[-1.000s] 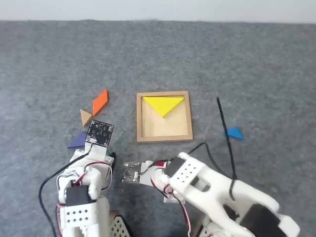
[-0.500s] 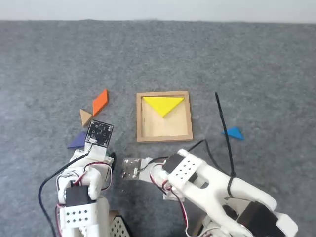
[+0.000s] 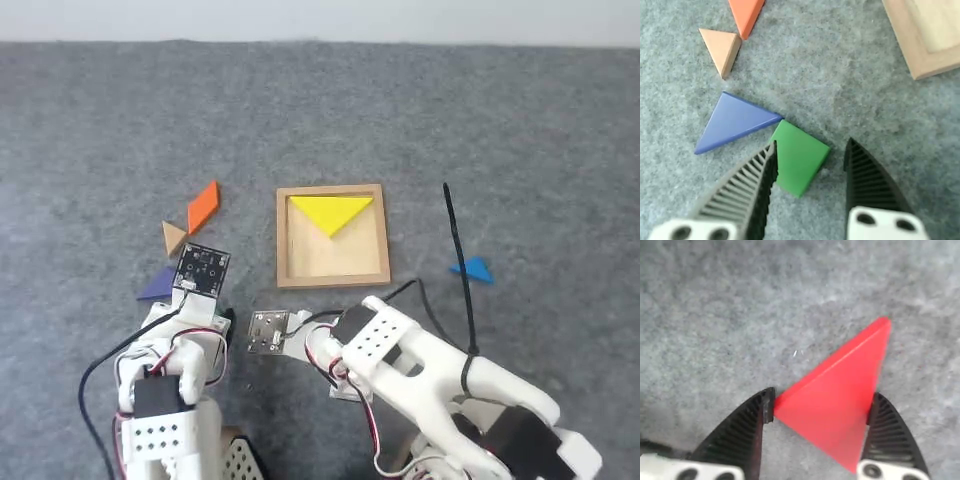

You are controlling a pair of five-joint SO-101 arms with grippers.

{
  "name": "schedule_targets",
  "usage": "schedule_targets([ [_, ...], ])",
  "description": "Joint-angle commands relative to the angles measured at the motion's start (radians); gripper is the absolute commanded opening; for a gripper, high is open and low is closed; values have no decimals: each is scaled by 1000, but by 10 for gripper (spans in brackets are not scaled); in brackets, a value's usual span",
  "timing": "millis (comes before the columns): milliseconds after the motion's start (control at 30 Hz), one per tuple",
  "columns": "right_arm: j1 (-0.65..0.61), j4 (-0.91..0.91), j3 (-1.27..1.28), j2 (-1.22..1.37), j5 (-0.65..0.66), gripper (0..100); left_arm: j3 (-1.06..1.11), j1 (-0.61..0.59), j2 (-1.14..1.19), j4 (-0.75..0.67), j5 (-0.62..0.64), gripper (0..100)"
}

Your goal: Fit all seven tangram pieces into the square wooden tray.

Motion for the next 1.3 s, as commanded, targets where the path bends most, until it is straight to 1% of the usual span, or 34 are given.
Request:
schedule_targets([
  [0, 8, 110, -87, -4, -3, 172, -8, -3, -14, -21, -9, 203],
  [133, 8, 148, -101, -5, 32, 170, -8, -3, -14, -21, -9, 203],
  [267, 8, 154, -101, -8, 37, 170, -8, -3, -14, -21, -9, 203],
  [367, 2, 200, -101, -61, 52, 169, -8, -3, -14, -21, -9, 203],
  [433, 4, 243, -101, -133, 77, 169, -8, -3, -14, -21, -9, 203],
  [700, 4, 435, -103, -564, 80, 169, -8, 6, -14, -23, -9, 204],
  [833, 5, 487, -117, -668, 86, 169, -8, 11, -14, -28, -9, 205],
  [933, 5, 515, -189, -650, 121, 172, -10, 2, -14, -29, -9, 205],
  [1033, 36, 518, -305, -559, 198, 173, -22, -15, -14, -29, -21, 204],
  [1100, 81, 515, -396, -444, 262, 173, -79, -64, -14, -28, -54, 204],
  [1167, 119, 518, -486, -312, 347, 172, -157, -149, -14, -28, -81, 204],
  [1233, 148, 515, -569, -185, 446, 169, -220, -213, -14, -29, -64, 203],
  [1267, 162, 509, -608, -125, 494, 169, -234, -224, -14, -37, -37, 203],
])
